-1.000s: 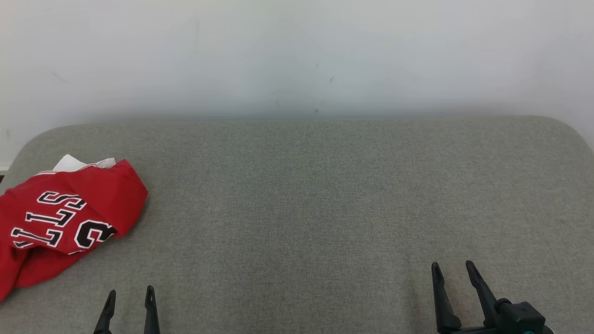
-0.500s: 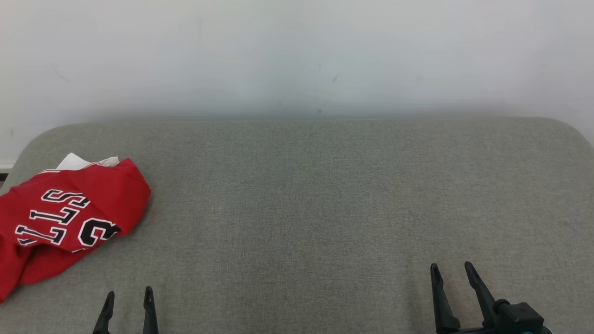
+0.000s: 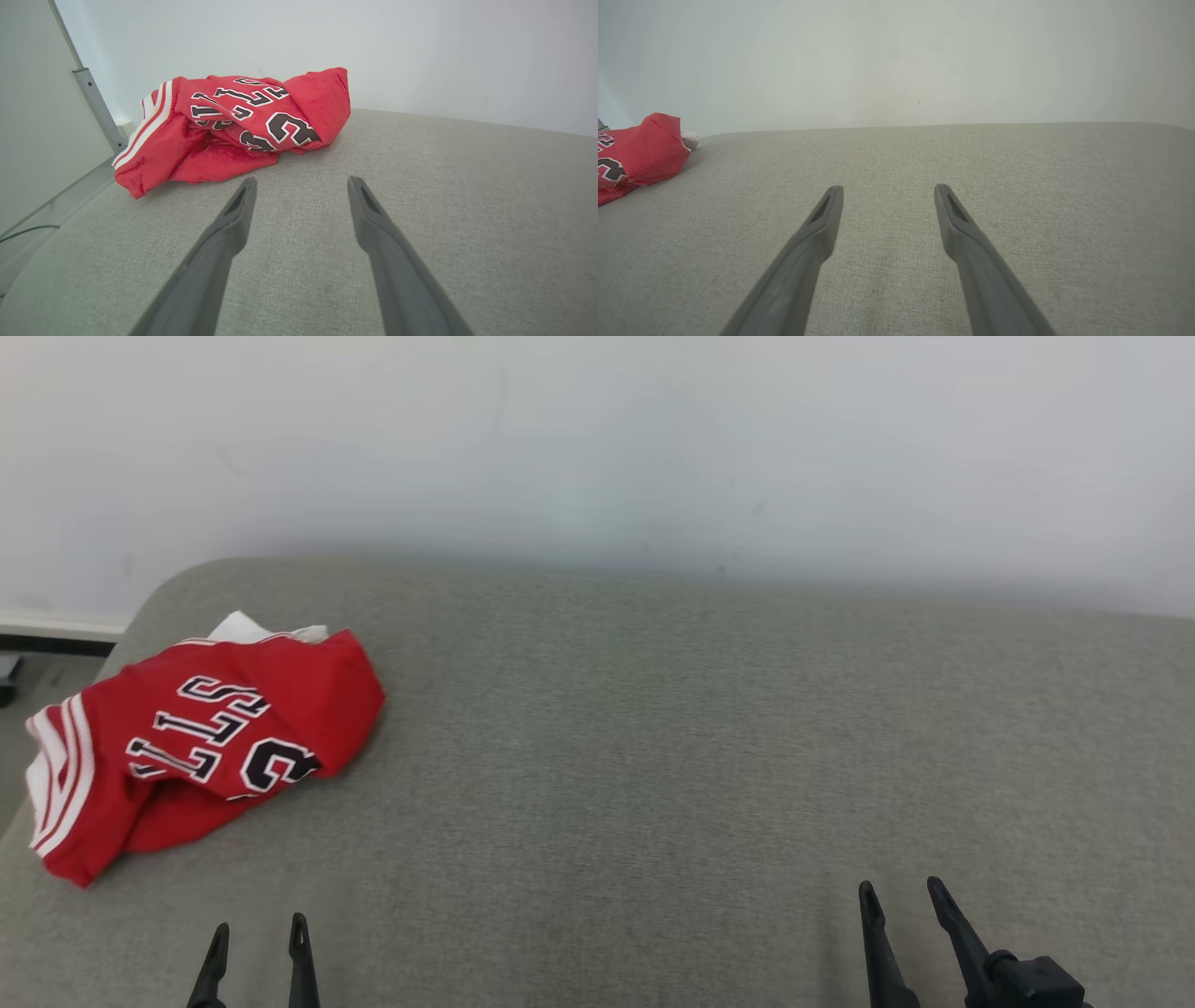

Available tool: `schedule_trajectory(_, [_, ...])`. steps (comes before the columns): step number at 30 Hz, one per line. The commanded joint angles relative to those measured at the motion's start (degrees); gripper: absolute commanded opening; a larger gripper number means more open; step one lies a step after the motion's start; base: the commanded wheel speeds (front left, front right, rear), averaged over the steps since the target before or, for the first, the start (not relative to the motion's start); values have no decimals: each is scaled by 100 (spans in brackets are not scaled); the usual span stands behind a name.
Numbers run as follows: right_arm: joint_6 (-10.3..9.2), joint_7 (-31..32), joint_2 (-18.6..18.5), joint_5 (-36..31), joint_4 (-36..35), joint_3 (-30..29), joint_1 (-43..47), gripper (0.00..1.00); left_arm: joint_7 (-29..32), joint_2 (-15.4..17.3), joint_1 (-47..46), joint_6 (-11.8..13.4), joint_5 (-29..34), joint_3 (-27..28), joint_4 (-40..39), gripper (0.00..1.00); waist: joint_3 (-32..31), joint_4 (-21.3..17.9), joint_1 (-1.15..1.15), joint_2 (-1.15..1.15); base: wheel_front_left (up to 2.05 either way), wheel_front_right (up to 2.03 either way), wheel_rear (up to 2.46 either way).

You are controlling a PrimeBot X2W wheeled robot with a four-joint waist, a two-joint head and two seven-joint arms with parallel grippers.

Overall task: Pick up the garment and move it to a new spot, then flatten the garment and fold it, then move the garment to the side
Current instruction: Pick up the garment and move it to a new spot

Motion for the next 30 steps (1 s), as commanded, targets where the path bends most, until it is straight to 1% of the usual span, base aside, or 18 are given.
schedule_trajectory(1, [-12, -10, -5, -6, -6, 19, 66, 100, -13, 18, 58, 24, 13, 10, -25, 100, -34, 242, 0, 0, 0, 0, 0])
schedule_trajectory(6, [-12, -10, -6, -42, -22, 50, 79, 100, -13, 18, 78, 147, 54, 5, -70, 100, -54, 609, 0, 0, 0, 0, 0])
schedule_trajectory(19, [-12, -10, -6, -70, 19, 91, 65, 100, -13, 17, 97, 226, 68, 55, -97, 100, -88, 1500, 0, 0, 0, 0, 0])
schedule_trajectory(22, [-12, -10, -6, -58, 33, 123, 75, 100, -13, 18, 103, 199, 97, 130, -54, 100, -110, 1672, 0, 0, 0, 0, 0])
schedule_trajectory(25, [-12, -10, -6, -49, 43, 155, 88, 100, -13, 16, 140, 222, 115, 158, -67, 100, -142, 1822, 0, 0, 0, 0, 0])
schedule_trajectory(30, [-12, -10, -7, -51, 40, 182, 109, 100, -13, 17, 138, 171, 124, 250, -37, 100, -179, 2031, 0, 0, 0, 0, 0])
